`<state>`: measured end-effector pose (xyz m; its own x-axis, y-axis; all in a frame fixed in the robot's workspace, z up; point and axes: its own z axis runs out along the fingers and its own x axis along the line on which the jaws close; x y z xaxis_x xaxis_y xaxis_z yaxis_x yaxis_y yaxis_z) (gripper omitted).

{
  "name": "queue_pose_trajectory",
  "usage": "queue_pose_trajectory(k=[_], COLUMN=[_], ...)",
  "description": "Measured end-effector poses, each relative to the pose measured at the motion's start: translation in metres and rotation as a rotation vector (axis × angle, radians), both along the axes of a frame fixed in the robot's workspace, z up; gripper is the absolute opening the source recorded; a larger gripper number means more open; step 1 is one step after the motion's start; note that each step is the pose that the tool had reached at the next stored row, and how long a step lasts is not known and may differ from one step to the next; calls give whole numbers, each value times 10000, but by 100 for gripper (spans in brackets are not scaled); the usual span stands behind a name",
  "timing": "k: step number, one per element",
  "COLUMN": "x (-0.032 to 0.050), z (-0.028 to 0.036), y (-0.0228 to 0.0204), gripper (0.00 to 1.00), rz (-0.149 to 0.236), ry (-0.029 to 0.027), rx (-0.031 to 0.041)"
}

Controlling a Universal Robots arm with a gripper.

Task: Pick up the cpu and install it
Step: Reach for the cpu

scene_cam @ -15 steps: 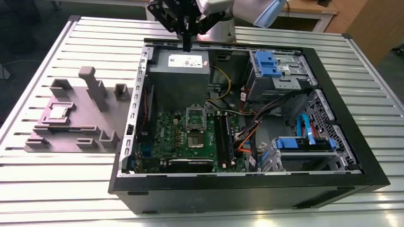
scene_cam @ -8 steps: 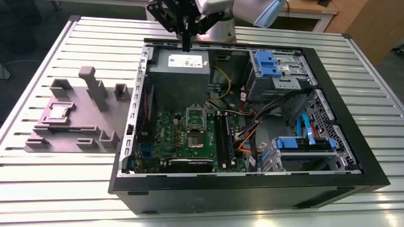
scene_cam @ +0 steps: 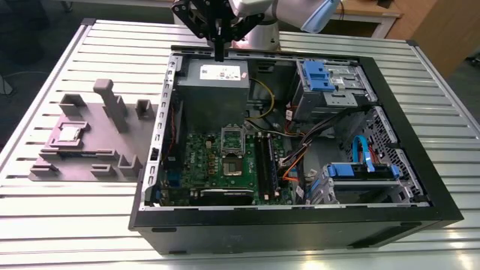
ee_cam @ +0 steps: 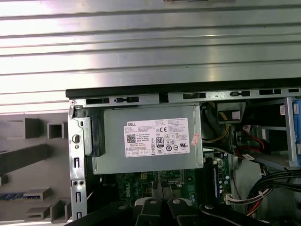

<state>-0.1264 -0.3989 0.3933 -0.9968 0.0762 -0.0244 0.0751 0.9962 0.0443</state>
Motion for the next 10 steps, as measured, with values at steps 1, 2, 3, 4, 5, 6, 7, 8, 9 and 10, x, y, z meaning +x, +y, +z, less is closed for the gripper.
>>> queue_pose_trajectory(k=[1,2,3,4,5,6,7,8,9,10], x=[-1,-4,-7,-11,-16,-23,-29,-36,-42,-47], z=[0,0,0,0,0,0,0,0,0,0], y=[0,0,0,0,0,0,0,0,0,0], gripper=[11,11,11,11,11,11,11,11,11,11], rz=[0,-1,-1,0,0,-1,0,0,1,0], ry=[0,0,0,0,0,-1,0,0,0,0], rx=[0,1,1,1,0,1,0,0,0,0])
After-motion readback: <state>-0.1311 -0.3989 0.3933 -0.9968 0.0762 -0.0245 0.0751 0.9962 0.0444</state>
